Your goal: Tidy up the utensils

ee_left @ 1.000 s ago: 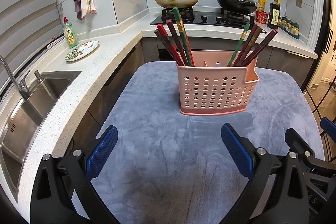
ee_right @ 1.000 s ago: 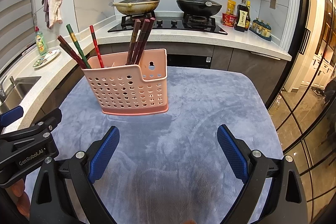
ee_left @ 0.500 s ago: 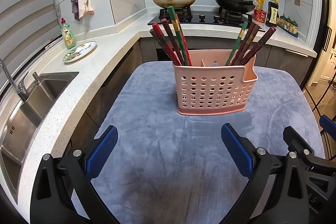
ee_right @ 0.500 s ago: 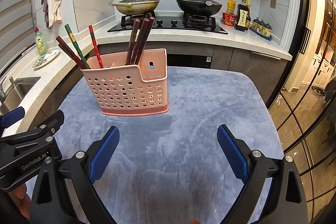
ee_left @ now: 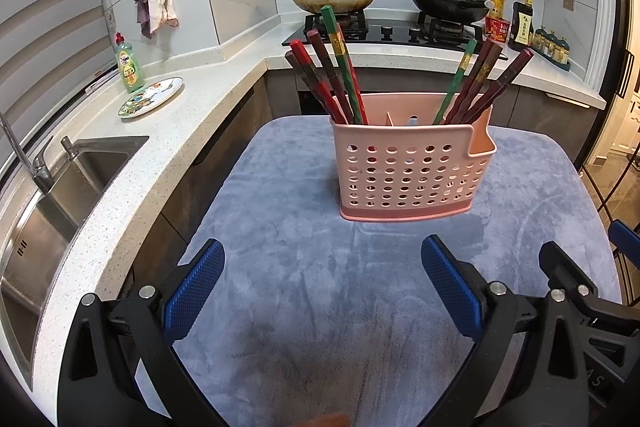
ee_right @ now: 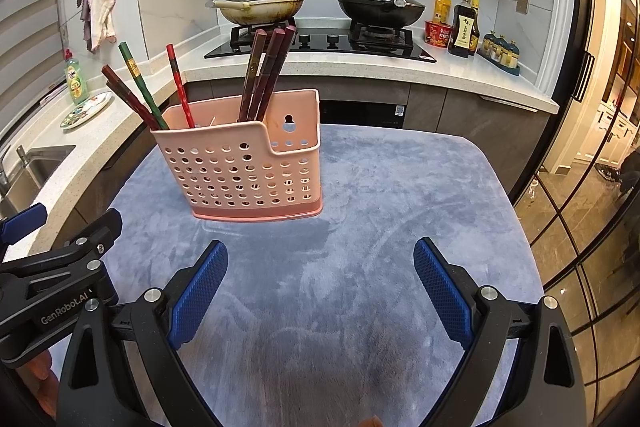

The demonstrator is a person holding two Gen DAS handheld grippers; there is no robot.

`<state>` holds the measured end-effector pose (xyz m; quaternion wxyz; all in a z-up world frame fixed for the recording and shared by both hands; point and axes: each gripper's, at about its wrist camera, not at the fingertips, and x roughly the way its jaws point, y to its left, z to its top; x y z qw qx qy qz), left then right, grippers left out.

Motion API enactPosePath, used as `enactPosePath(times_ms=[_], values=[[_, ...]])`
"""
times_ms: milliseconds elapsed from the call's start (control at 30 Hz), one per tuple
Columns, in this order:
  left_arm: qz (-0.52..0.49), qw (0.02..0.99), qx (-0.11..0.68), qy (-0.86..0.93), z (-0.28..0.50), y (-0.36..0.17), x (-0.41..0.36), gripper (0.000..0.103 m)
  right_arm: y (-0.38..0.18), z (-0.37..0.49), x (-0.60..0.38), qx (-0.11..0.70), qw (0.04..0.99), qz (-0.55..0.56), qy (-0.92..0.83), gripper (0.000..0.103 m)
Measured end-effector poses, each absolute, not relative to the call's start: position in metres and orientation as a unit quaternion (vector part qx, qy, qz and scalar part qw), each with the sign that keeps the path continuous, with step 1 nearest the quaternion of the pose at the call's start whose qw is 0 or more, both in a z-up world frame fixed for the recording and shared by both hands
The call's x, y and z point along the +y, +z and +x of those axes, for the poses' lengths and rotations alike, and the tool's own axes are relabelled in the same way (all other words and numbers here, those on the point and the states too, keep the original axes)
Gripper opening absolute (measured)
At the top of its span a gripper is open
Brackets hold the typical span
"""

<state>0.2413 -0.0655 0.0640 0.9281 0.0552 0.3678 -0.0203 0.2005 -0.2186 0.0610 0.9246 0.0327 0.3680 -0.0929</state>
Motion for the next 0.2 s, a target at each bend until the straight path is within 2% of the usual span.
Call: enactPosePath(times_ms=[200], values=[[0.048,0.927,0.371,-0.021,0.2456,0.0602,-0.0607,0.094,0.0596,0.2024,-0.2195,0.370,0.923,0.035,-0.095,0.090]])
